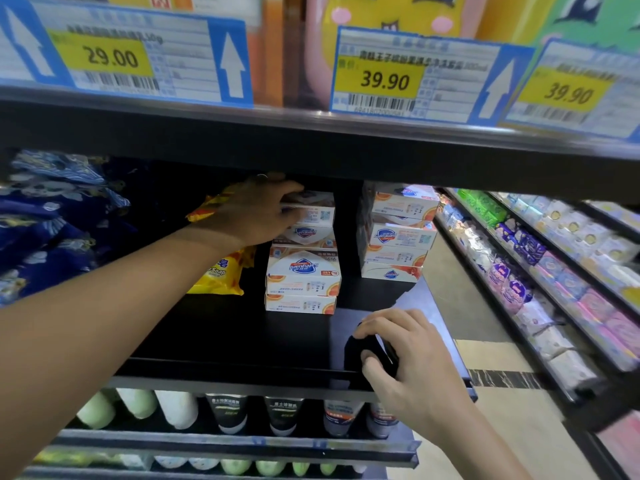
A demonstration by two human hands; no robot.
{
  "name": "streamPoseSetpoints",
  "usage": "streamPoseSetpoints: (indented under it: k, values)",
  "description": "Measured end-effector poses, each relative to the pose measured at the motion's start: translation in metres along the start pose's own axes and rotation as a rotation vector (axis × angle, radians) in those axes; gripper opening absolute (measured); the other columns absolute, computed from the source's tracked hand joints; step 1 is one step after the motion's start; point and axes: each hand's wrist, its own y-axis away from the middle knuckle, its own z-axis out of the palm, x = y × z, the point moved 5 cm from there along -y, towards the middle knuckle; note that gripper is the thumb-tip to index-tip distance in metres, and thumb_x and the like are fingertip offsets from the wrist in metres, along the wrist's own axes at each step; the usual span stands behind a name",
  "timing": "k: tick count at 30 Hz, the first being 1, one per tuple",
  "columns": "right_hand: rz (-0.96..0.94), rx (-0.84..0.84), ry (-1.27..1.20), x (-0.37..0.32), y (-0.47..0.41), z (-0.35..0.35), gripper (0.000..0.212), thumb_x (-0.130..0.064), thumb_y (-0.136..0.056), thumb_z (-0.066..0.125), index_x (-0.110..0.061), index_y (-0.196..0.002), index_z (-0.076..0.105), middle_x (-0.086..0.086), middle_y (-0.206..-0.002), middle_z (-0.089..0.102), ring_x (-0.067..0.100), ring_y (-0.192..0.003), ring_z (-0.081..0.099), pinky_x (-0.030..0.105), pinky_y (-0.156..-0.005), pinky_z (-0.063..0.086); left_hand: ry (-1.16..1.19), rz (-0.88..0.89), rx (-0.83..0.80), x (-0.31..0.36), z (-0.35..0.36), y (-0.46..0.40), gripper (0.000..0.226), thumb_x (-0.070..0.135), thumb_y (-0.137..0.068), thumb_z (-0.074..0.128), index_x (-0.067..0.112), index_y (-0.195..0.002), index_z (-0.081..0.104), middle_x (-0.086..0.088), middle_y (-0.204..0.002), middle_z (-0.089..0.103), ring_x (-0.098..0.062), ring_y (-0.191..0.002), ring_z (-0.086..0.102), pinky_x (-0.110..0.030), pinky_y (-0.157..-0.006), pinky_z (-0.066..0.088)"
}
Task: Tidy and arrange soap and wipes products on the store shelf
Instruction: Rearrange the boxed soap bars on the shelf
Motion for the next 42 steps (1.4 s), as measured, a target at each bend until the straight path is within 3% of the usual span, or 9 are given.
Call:
streamPoseSetpoints:
  k: [7,11,14,17,21,30,36,39,42]
  values:
    - [0.059,0.332,-0.19,0.012,-0.01,-0.017,0.025,-0.017,-0.088,0.072,-0.031,-0.108,0.069,-0.018,-0.116,0.061,0.007,-0.117,0.058,0.012,-0.096,0.04,0.229,0.077,0.279,0.028,-0.004,0.118,0.03,0.028,-0.099,0.063,0.039,-0.126,0.066,0.023,-0.125,0.058,-0.006,-0.125,0.05,-0.017,-0.098,0.038]
    - [0.114,0.455,-0.045,0.019,-0.043,-0.043,0.036,-0.018,-0.086,0.074,-0.029,-0.12,0.064,-0.003,-0.129,0.053,0.007,-0.12,0.044,0.02,-0.098,0.036,0.342,0.026,0.29,0.034,0.03,0.168,0.023,0.02,-0.095,0.067,0.03,-0.115,0.072,0.018,-0.114,0.063,-0.007,-0.114,0.057,-0.028,-0.092,0.051]
    - [0.181,0.422,0.089,0.024,-0.072,-0.057,0.054,-0.022,-0.085,0.079,-0.03,-0.133,0.056,0.004,-0.144,0.04,0.012,-0.126,0.032,0.03,-0.104,0.038,0.306,0.015,0.252,0.036,0.052,0.179,0.023,0.022,-0.095,0.066,0.03,-0.117,0.07,0.019,-0.115,0.062,-0.006,-0.114,0.054,-0.029,-0.095,0.051]
    - [0.197,0.344,0.201,0.029,-0.093,-0.059,0.065,-0.026,-0.086,0.078,-0.029,-0.144,0.049,0.006,-0.152,0.033,0.025,-0.133,0.039,0.04,-0.11,0.039,0.225,0.0,0.191,0.033,0.067,0.183,0.022,0.03,-0.097,0.062,0.032,-0.118,0.069,0.019,-0.117,0.061,-0.005,-0.111,0.052,-0.031,-0.095,0.051]
    - [0.189,0.285,0.278,0.038,-0.101,-0.051,0.063,-0.029,-0.091,0.074,-0.036,-0.148,0.047,0.0,-0.154,0.033,0.022,-0.125,0.051,0.035,-0.102,0.044,0.183,-0.006,0.177,0.032,0.07,0.182,0.025,0.038,-0.095,0.051,0.035,-0.112,0.068,0.02,-0.114,0.061,-0.005,-0.104,0.049,-0.031,-0.093,0.049]
    - [0.135,0.304,0.289,0.045,-0.105,-0.056,0.056,-0.024,-0.089,0.075,-0.042,-0.138,0.053,-0.003,-0.138,0.044,0.023,-0.111,0.058,0.037,-0.084,0.052,0.215,-0.035,0.187,0.029,0.073,0.183,0.018,0.03,-0.096,0.065,0.036,-0.112,0.069,0.021,-0.115,0.06,-0.004,-0.105,0.048,-0.029,-0.091,0.049]
    - [0.149,0.471,0.159,0.041,-0.109,-0.073,0.054,-0.047,-0.09,0.068,-0.028,-0.136,0.049,0.007,-0.14,0.04,0.028,-0.128,0.044,0.043,-0.103,0.046,0.234,-0.048,0.185,0.028,0.074,0.182,0.017,0.03,-0.096,0.065,0.037,-0.111,0.069,0.024,-0.115,0.059,0.0,-0.106,0.046,-0.023,-0.09,0.045]
    - [0.201,0.431,0.121,0.038,-0.129,-0.076,0.06,-0.054,-0.089,0.069,-0.032,-0.141,0.047,0.007,-0.148,0.033,0.029,-0.137,0.04,0.034,-0.104,0.042,0.247,-0.053,0.179,0.028,0.075,0.182,0.017,0.031,-0.096,0.065,0.038,-0.11,0.069,0.026,-0.115,0.058,0.002,-0.106,0.045,-0.021,-0.089,0.044]
    - [0.287,0.365,0.101,0.035,-0.148,-0.069,0.067,-0.066,-0.084,0.069,-0.033,-0.138,0.05,0.006,-0.151,0.032,0.031,-0.137,0.043,0.039,-0.105,0.044,0.252,-0.053,0.172,0.028,0.074,0.181,0.017,0.031,-0.096,0.065,0.039,-0.11,0.069,0.027,-0.115,0.057,0.001,-0.107,0.045,-0.019,-0.09,0.043]
